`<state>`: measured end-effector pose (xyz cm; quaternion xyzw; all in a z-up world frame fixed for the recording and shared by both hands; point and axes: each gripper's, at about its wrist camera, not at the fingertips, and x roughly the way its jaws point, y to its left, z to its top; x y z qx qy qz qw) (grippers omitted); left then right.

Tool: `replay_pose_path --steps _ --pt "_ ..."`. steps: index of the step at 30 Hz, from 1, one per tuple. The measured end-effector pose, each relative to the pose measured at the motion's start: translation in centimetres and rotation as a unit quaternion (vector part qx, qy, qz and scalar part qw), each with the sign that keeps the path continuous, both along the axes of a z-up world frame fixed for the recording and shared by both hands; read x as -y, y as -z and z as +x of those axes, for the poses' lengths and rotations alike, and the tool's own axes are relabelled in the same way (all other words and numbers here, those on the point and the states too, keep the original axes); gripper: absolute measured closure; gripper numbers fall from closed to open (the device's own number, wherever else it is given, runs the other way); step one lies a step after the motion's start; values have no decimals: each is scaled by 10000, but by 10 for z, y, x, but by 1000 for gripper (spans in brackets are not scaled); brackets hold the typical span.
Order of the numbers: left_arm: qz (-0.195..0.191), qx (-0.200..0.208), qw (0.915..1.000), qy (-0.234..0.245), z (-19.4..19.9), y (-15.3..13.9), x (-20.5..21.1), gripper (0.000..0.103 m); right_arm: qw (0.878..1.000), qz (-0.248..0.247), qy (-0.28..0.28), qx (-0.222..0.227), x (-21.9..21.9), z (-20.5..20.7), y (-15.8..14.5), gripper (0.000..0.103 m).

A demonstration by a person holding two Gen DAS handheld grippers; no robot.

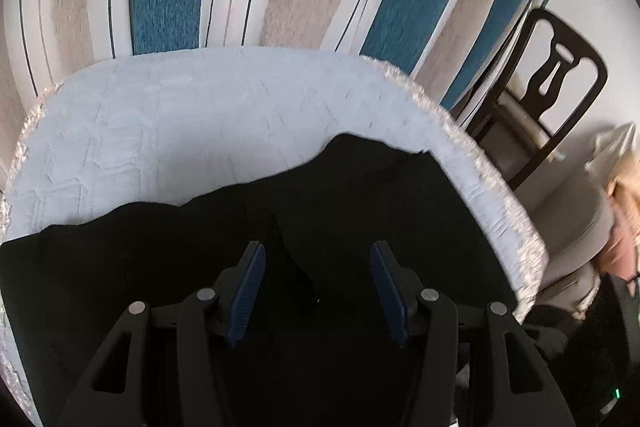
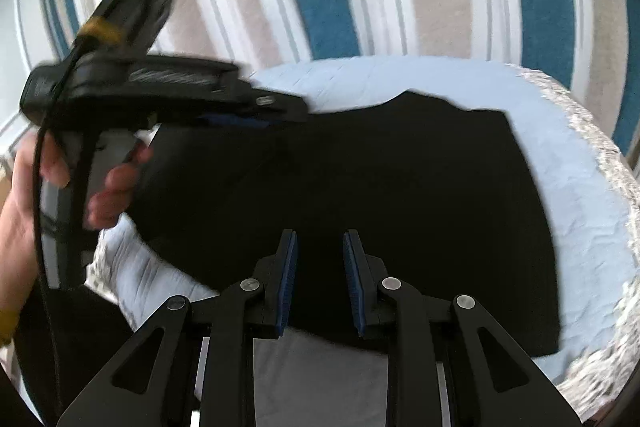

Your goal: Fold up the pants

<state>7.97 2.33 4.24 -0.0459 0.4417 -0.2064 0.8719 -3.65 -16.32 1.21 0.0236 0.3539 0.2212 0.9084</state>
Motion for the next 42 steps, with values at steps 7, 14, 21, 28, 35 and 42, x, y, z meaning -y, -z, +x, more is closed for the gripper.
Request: replay_pose_path --steps 7,14,21,28,35,42 --pt "445 114 9989 -23 -14 7 15 43 9984 -198 348 391 18 -3 -17 79" --pt "998 332 9944 69 -27 11 31 42 9966 -722 365 142 7 -4 2 68" --pt "1340 490 9897 134 -32 13 39 42 9937 -164 1045 381 65 -9 -23 59" --pt "1382 552 9886 242 -30 12 47 41 9800 43 1986 -139 118 3 -4 51" --pt "1383 699 9871 410 -29 5 61 39 9838 -11 1781 -197 109 13 7 45" --pt "1380 659 9869 511 -22 5 76 38 9836 214 1779 -188 116 4 9 45"
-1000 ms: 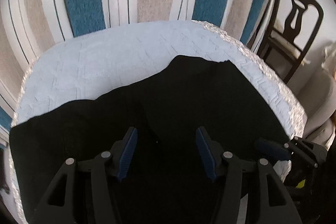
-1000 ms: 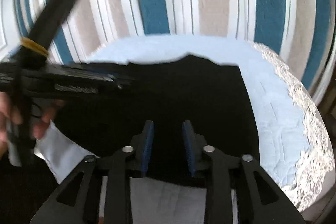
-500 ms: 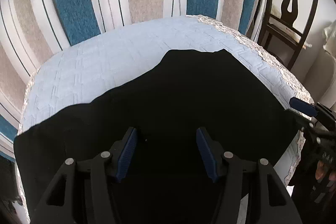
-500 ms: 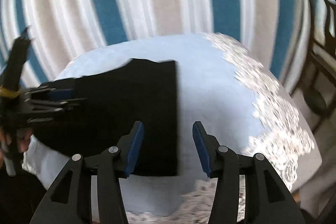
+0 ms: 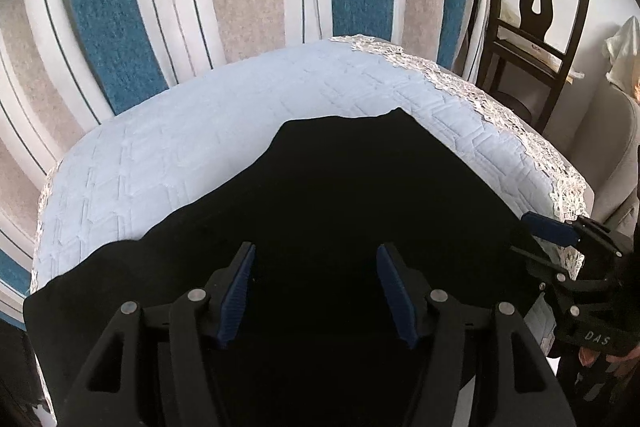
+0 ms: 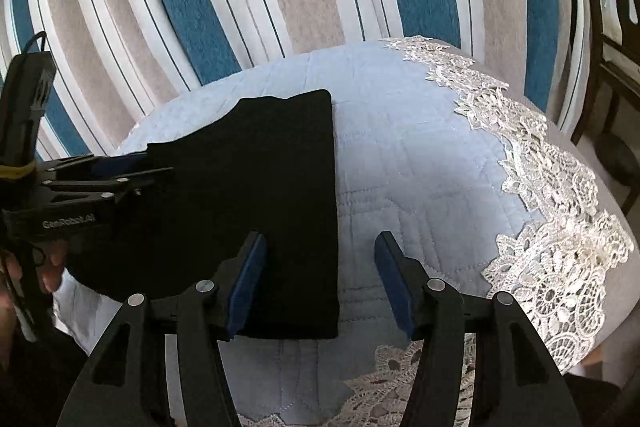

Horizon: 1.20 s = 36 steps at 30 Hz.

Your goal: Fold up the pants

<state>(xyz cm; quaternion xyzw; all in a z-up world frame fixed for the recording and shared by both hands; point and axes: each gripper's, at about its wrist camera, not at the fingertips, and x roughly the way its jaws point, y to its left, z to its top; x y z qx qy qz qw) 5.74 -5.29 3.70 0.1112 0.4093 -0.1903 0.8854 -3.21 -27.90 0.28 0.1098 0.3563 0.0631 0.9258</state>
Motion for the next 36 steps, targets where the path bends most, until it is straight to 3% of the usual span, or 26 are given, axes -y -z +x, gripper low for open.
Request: replay_pose_path --steps 12,15,17,22,24,28,33,36 --pt "-484 -555 9960 515 8 1 25 33 9983 496 -306 3 5 -2 2 47" --pt "-566 -832 9917 803 10 -1 37 33 9957 875 -311 -29 8 -2 4 65" --pt "-657 -938 9895 879 12 -3 45 33 9945 1028 -220 -17 10 -3 6 68" --pt "-831 -1284 9838 936 30 -13 63 31 9919 1205 -329 211 11 -9 -3 88" --pt "-824 -1286 9832 1001 35 -21 71 30 9911 1193 -468 364 7 -12 -9 89" --pt "-578 -1211 9849 1095 41 -34 87 30 9891 1182 -667 567 -4 -15 -18 90" --pt "275 -1381 9822 1240 45 -29 109 29 9873 1078 -881 769 -23 -20 -28 90" --pt "552 -1369 9821 1172 45 -24 110 30 9857 1048 -999 858 -32 -21 -33 90"
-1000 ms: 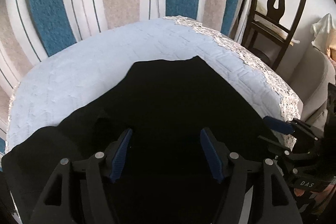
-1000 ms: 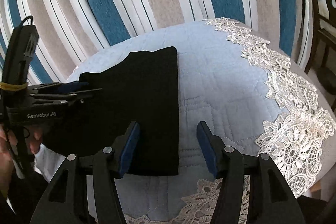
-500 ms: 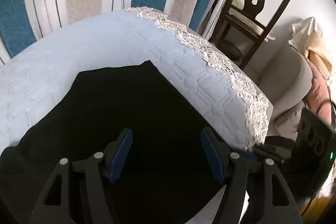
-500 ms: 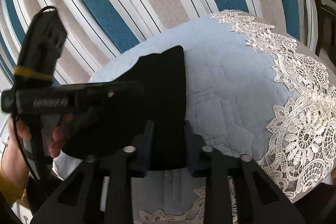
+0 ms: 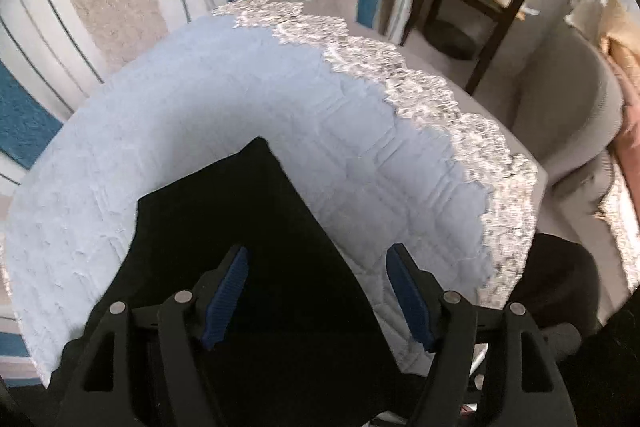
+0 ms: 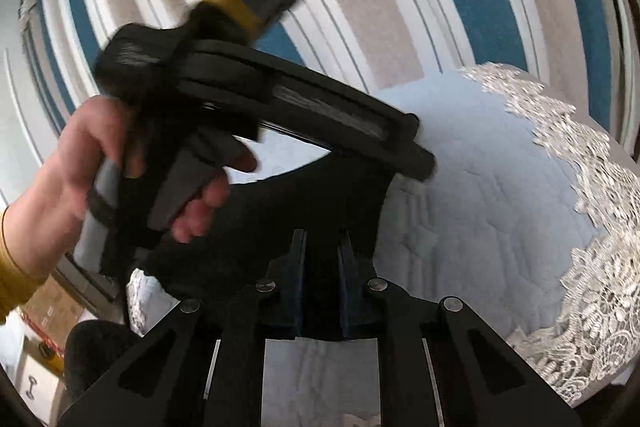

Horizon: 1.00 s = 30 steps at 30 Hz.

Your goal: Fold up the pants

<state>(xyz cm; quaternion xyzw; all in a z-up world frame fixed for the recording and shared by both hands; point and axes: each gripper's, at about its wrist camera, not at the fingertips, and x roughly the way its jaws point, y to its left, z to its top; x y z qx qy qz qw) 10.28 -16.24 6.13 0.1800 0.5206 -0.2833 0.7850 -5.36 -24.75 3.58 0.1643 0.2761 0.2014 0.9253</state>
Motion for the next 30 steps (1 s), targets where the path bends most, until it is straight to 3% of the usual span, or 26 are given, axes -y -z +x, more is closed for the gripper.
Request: replay_pose_path --steps 2,4,5,9,12,22,30 --pt "35 44 10000 -39 0 -1 -2 30 9999 -83 -28 48 -5 -1 -3 90" --pt "148 77 9998 -98 1 -1 -5 38 9999 -143 -46 74 -10 -3 -5 90" --pt "232 72 9996 -107 2 0 -6 49 9998 -155 -55 76 -11 -2 -6 90" --pt "205 -142 9997 -78 -1 0 -14 78 9996 -209 -116 115 -19 -7 -10 90" --pt "86 -24 9999 -143 -6 -8 -27 89 9995 -231 -157 154 -22 -3 -15 90" --pt "-747 346 9947 -611 -23 -53 -105 89 9955 -429 -629 561 -71 -7 -47 90" --pt "-1498 401 9802 -1233 -29 -66 -183 89 9906 -457 -1055 744 -114 -4 -66 90"
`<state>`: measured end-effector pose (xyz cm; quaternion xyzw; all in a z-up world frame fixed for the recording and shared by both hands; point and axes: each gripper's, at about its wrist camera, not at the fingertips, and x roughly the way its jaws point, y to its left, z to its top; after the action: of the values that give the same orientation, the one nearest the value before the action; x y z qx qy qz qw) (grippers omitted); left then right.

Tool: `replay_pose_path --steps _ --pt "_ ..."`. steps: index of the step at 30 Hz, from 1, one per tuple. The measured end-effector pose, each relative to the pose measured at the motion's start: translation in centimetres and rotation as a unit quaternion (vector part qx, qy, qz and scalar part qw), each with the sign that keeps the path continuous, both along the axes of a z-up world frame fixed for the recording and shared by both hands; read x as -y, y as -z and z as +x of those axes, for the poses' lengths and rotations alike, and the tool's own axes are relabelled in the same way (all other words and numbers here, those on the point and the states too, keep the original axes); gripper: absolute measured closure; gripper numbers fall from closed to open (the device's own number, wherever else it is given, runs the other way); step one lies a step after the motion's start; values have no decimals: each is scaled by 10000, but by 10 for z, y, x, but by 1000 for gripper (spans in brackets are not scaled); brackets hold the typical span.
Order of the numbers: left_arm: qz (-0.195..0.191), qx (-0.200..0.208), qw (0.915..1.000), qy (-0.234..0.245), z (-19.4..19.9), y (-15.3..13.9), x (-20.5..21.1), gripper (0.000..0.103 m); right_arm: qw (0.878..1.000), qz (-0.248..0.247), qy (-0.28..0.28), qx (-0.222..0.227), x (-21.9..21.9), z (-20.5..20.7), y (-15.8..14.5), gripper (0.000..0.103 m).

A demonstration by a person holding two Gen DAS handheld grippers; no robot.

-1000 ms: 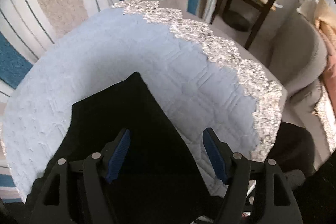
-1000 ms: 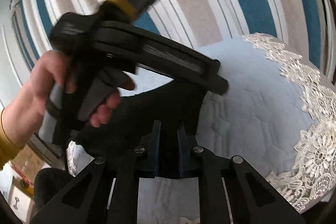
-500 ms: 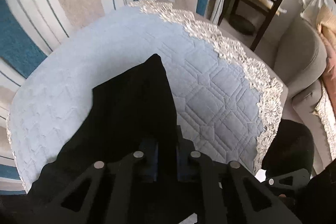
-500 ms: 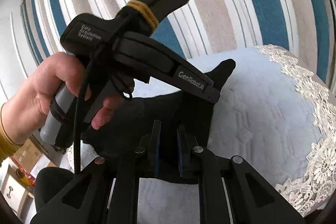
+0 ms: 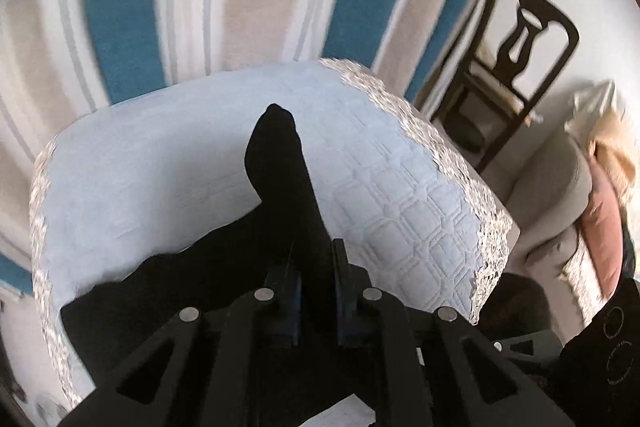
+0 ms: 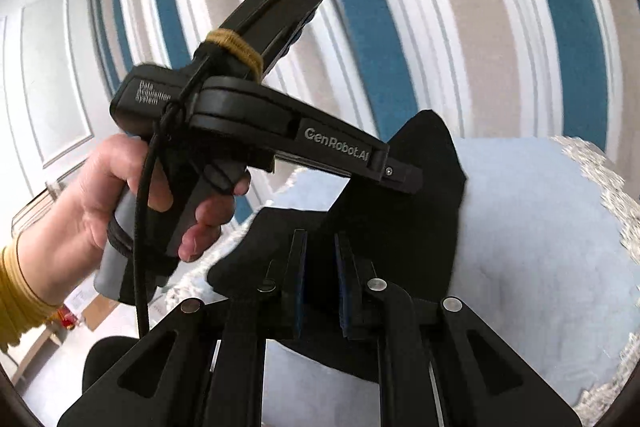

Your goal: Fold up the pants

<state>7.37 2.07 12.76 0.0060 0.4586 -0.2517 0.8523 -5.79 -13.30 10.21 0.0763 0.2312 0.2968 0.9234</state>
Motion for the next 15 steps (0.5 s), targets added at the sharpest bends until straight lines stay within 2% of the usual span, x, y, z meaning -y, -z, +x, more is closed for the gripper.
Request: replay_pose_path --steps 6,10,15 --pt "-418 -9 9981 -447 -6 8 -57 89 9994 -84 -333 62 -41 6 -5 91" --pt "-721 96 9957 -580 -11 11 -90 89 9984 -124 -554 25 -69 14 -2 91" --pt "-875 97 9925 -846 -13 22 -125 89 9969 -158 -768 -57 -102 30 2 91"
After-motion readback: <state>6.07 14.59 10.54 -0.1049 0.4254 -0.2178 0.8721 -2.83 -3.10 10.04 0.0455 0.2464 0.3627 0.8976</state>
